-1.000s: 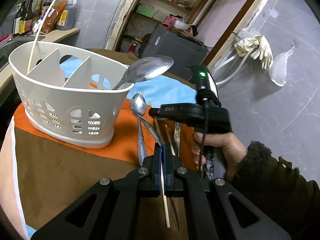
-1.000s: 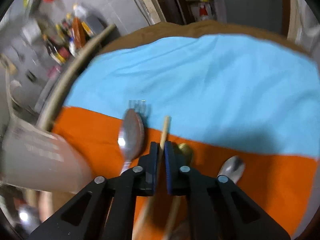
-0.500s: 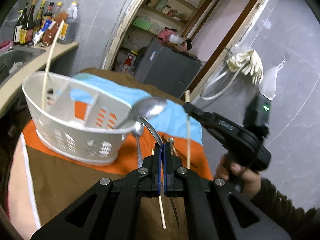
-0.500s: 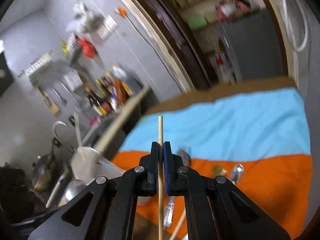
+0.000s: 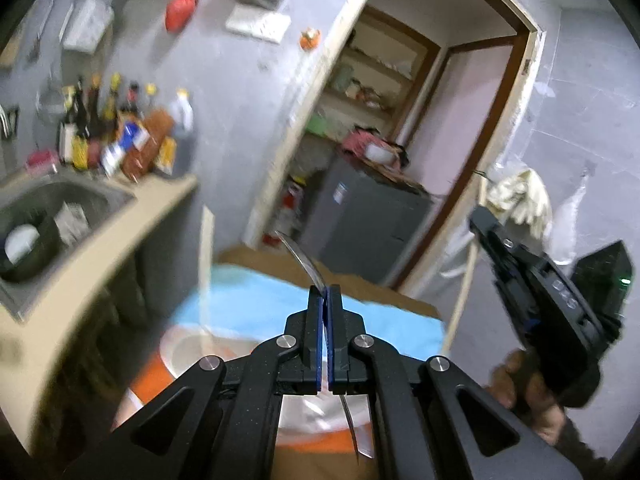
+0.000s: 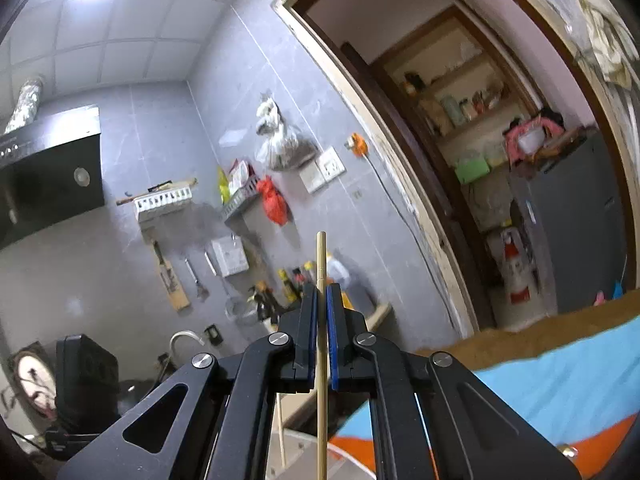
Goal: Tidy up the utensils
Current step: 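Carry both held utensils up and over the white caddy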
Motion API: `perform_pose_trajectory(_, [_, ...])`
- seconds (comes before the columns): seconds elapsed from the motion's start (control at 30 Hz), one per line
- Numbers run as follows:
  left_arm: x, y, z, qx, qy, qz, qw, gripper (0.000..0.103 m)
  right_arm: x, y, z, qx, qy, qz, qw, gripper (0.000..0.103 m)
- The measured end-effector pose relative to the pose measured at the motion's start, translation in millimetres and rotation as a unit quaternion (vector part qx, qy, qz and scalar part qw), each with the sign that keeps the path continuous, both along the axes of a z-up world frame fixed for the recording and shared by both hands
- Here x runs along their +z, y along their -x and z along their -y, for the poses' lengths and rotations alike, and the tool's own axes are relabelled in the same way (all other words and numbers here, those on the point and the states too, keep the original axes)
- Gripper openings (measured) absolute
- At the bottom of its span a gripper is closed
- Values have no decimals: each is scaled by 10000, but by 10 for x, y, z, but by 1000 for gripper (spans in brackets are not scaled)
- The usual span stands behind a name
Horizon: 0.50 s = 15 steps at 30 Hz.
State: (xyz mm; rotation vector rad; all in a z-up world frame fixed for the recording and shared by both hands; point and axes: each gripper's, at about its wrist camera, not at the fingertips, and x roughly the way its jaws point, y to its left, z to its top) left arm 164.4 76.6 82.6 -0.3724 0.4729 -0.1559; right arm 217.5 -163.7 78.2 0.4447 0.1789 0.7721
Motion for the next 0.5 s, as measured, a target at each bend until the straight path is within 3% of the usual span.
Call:
perform_pose_trajectory(0.23, [-174,-242,-281,244,-610,164,9977,0,-207,105,-374,-637,387,375,9965,3])
perform_pose_trajectory(0.5, [-471,-264,-218,181,-1171,350,9923,0,-420,151,-456,-790,657,490,9935,3])
